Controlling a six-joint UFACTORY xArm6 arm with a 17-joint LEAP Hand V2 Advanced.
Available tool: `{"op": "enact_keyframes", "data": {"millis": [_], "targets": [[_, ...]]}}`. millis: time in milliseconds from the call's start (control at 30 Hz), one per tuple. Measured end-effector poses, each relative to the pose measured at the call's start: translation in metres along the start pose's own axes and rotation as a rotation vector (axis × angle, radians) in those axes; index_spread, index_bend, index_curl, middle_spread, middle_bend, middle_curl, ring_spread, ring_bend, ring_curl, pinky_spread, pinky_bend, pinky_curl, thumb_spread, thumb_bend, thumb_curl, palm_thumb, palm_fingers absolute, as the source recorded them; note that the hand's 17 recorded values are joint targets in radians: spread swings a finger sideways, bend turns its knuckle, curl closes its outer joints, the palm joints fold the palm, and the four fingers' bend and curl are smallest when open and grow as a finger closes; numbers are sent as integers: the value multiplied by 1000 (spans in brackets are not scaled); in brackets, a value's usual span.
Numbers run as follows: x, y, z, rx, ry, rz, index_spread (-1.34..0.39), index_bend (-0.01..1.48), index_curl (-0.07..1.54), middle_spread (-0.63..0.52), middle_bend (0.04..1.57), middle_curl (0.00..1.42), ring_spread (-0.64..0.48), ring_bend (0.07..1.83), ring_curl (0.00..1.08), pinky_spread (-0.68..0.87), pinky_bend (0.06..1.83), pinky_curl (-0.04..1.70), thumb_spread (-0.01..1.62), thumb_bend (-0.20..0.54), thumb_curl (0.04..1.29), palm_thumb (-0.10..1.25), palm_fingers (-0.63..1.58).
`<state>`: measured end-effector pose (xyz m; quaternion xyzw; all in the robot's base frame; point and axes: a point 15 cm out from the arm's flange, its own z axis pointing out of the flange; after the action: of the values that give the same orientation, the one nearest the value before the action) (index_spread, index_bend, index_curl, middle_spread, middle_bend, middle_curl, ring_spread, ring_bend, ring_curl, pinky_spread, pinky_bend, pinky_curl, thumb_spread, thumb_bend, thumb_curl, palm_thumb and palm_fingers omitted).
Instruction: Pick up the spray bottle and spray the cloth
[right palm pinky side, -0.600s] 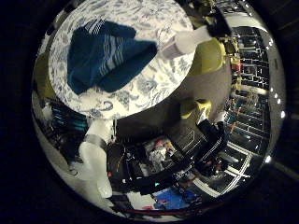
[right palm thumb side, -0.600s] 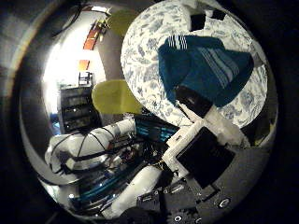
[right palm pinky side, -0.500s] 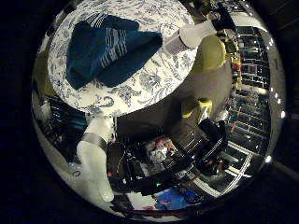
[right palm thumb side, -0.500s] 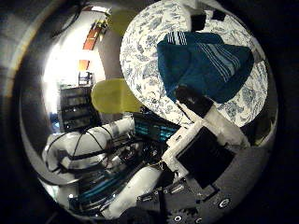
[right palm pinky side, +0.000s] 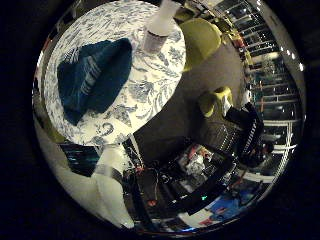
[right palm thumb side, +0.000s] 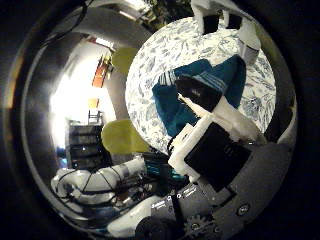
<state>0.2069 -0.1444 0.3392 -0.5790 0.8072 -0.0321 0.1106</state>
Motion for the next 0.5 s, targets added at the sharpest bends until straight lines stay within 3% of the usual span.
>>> {"op": "enact_keyframes", "data": {"millis": [233, 500], "targets": [[22, -19, -9, 172, -141, 139, -431, 184, 468, -267, 561, 495, -125, 562, 267, 269, 240, 97, 1145, -26, 341, 667, 814], [76, -26, -5, 329, -297, 284, -385, 160, 407, -249, 574, 531, -172, 714, 316, 186, 487, 87, 1154, -24, 333, 582, 671]]}}
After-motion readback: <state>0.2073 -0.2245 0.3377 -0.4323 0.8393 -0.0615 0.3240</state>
